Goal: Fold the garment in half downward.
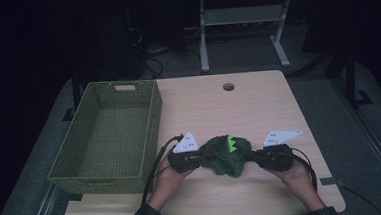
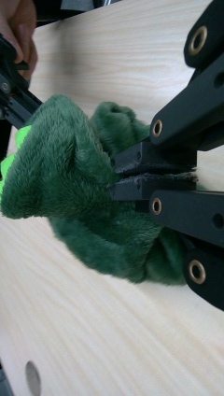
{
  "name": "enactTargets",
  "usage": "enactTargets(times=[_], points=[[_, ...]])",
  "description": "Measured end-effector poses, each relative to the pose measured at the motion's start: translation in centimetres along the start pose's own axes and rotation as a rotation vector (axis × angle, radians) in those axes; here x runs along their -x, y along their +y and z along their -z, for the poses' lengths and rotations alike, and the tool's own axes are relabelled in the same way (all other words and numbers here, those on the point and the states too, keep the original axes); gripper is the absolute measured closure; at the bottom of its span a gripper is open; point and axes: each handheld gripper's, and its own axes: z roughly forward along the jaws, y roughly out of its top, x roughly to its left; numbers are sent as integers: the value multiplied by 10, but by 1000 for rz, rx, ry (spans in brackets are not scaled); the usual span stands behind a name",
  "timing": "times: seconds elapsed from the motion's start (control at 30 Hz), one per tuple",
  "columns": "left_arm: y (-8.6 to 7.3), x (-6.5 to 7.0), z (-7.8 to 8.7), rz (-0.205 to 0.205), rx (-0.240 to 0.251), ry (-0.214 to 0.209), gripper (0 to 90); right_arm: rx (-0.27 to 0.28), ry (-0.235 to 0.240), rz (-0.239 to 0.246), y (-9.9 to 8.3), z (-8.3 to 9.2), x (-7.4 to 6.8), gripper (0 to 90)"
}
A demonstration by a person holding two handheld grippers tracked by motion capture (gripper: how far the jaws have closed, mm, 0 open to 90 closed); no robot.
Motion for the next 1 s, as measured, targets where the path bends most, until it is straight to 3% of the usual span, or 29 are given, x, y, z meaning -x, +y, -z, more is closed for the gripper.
enactTargets(times=[0.37, 0.5, 0.67, 0.8, 0.9, 0.93, 1.0], points=[[-18, 8, -4, -5, -55, -33, 867, -39, 22, -7, -18, -3, -7, 857], [-27, 10, -10, -9, -99, -43, 867, -89, 16, -17, -24, -10, -10, 857], [-30, 10, -15, -6, -129, -48, 863, -133, 14, 9, -26, -21, -9, 857], [-33, 15, -22, -26, -167, -52, 855, -157, 13, 9, -27, -27, -10, 856], [-33, 16, -23, -28, -167, -50, 808, -154, 17, 4, -27, -27, -10, 819], [-32, 17, -22, -25, -166, -50, 789, -146, 25, 2, -27, -26, -10, 740], [-31, 18, -20, -14, -149, -52, 745, -137, 29, -2, -27, -24, -10, 714]])
